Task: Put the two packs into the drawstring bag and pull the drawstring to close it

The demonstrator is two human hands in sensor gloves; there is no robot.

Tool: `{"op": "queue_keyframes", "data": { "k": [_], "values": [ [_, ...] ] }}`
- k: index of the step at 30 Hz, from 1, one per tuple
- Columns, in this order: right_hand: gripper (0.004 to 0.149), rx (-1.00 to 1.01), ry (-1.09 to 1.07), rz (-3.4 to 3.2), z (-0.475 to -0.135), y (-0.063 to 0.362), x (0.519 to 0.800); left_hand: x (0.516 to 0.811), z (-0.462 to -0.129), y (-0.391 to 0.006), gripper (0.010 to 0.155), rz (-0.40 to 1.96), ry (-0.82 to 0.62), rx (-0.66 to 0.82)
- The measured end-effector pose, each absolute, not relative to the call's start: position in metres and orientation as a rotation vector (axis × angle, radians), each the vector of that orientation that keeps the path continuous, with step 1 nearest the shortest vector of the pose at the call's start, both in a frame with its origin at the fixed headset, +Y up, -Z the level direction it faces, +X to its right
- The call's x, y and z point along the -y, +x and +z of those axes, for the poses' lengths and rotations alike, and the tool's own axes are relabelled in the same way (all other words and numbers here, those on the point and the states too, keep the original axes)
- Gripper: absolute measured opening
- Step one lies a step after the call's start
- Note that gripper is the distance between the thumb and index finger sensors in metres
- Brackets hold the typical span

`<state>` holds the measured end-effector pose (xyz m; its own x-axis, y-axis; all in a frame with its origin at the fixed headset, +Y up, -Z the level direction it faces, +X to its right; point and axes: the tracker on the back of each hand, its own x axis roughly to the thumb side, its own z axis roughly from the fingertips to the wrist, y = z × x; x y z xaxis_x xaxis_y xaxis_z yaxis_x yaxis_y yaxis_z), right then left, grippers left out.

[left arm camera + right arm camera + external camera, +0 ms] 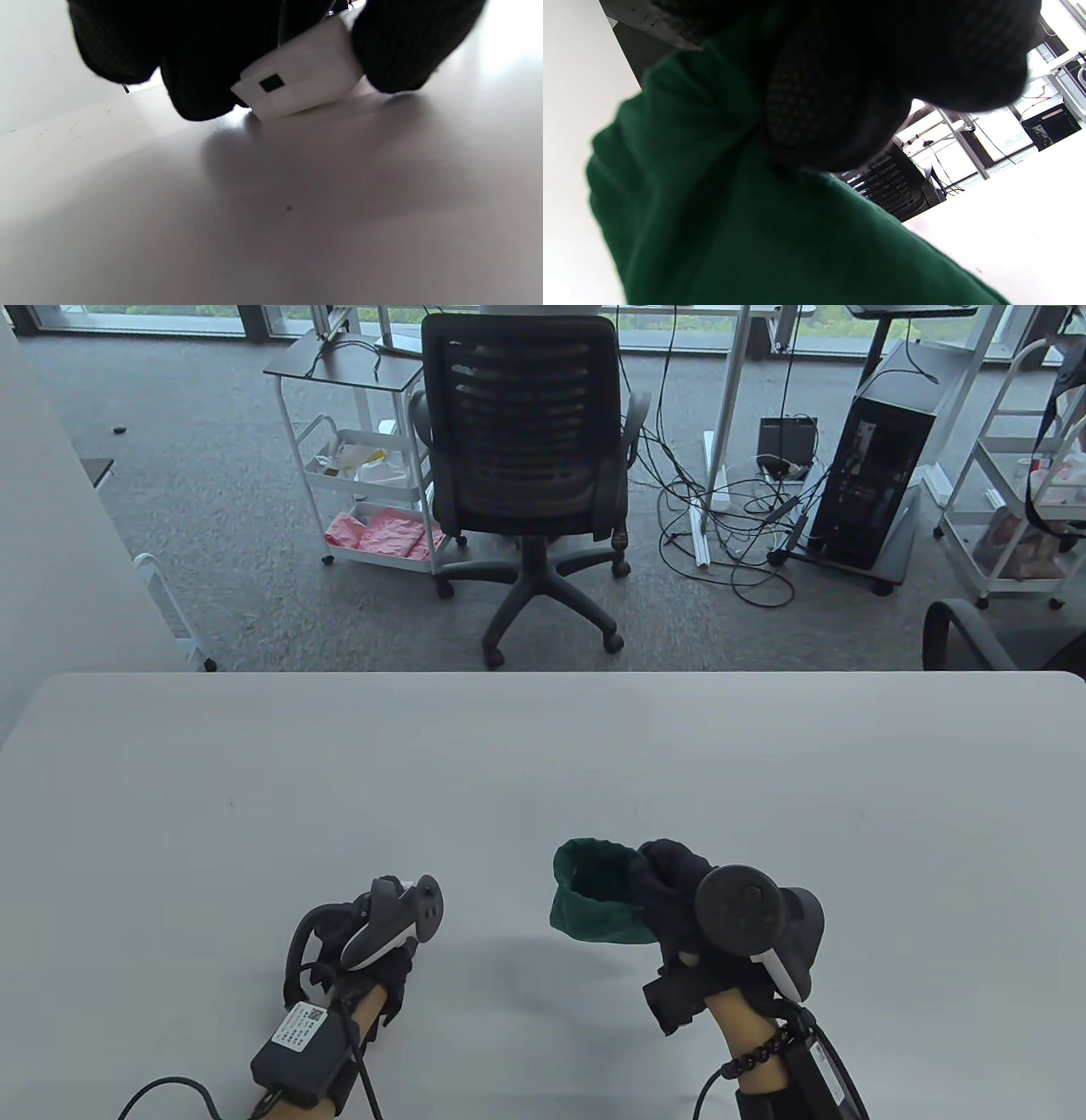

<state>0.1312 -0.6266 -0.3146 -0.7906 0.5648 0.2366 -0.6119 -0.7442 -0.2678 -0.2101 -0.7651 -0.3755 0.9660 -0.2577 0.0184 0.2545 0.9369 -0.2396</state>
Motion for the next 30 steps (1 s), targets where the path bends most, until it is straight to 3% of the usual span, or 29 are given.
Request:
{"op": "queue_keyframes", "data": {
  "k": [13,30],
  "values": [
    [0.039,0.434,0.181,2.462,-0.314,0.131,0.627,0.761,-0.377,-0.217,0.071,-0.173,-0.226,-0.050],
    [0.039,0.431,0.160,2.464,-0.315,0.134,0.627,0.708,-0.361,-0.216,0.069,0.348,-0.110,0.057]
  ]
}}
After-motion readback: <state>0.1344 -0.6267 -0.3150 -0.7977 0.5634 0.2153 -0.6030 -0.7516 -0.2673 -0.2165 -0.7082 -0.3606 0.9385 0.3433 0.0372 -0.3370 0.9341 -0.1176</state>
